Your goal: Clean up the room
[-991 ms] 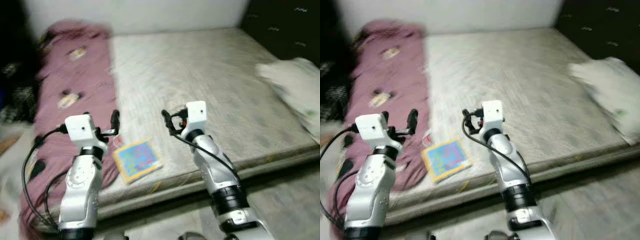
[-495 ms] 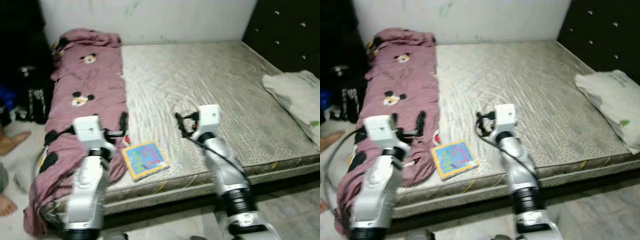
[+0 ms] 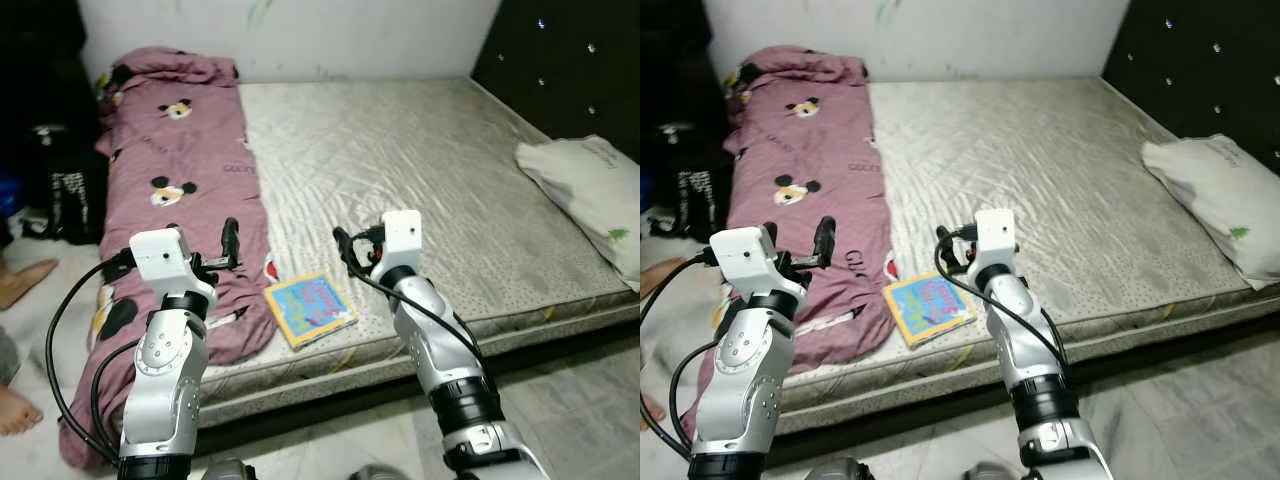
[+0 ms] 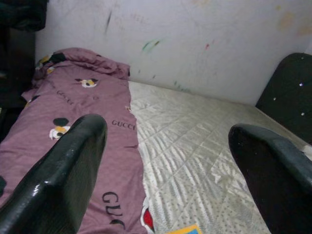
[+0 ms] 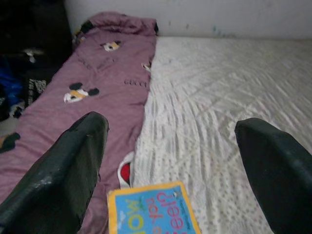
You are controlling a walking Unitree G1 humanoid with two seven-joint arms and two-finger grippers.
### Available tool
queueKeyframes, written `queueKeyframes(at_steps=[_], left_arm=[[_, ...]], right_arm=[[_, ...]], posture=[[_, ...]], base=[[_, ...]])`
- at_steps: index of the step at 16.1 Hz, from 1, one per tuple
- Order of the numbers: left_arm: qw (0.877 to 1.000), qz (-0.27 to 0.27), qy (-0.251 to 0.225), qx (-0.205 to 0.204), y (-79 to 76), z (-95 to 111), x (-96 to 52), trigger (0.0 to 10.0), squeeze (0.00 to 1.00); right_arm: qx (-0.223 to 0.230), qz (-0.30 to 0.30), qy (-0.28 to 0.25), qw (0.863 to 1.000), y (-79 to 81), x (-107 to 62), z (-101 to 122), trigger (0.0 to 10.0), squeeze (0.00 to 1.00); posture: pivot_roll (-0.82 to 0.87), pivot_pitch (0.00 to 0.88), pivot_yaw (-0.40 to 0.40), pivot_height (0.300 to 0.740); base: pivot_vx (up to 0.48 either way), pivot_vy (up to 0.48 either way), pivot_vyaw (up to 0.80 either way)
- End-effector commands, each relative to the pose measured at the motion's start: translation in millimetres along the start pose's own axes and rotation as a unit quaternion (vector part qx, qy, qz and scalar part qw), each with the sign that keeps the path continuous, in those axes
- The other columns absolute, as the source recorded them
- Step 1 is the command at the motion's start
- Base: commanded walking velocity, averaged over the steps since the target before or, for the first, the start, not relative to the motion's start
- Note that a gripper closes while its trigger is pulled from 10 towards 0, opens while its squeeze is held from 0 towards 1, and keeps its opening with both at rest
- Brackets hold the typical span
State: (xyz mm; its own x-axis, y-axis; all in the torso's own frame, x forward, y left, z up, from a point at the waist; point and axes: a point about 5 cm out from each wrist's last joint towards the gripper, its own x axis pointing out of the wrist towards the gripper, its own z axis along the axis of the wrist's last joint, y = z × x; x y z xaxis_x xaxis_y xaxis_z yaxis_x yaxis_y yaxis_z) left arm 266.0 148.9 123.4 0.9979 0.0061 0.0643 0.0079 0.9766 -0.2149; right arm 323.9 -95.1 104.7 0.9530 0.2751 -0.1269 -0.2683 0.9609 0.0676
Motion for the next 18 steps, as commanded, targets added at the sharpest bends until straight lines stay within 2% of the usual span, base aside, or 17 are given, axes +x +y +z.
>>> queueKeyframes(at_steps=[1, 10, 18], left_arm=[[1.0, -0.014, -0.005, -0.005, -6.2, 2.5, 0.8, 10.0, 0.0], [0.999, -0.027, -0.009, -0.015, -7.1, 3.9, -0.6, 10.0, 0.0], [0.999, -0.029, -0.013, -0.015, -7.4, 5.5, -0.4, 10.0, 0.0]], right_arm=[[-0.001, -0.012, 0.007, 1.0, -8.4, -2.1, -2.6, 10.0, 0.0], [0.002, -0.015, 0.012, 1.0, -8.9, -2.7, -4.2, 10.0, 0.0], [-0.002, -0.015, 0.013, 1.0, -9.4, -1.9, -3.9, 10.0, 0.0]], posture=[[-0.05, 0.0, -0.038, 0.74], [-0.05, 0.0, -0.035, 0.74], [-0.05, 0.0, -0.038, 0.74]], base=[[0.0, 0.0, 0.0], [0.0, 0.0, -0.05], [0.159, 0.0, 0.0]])
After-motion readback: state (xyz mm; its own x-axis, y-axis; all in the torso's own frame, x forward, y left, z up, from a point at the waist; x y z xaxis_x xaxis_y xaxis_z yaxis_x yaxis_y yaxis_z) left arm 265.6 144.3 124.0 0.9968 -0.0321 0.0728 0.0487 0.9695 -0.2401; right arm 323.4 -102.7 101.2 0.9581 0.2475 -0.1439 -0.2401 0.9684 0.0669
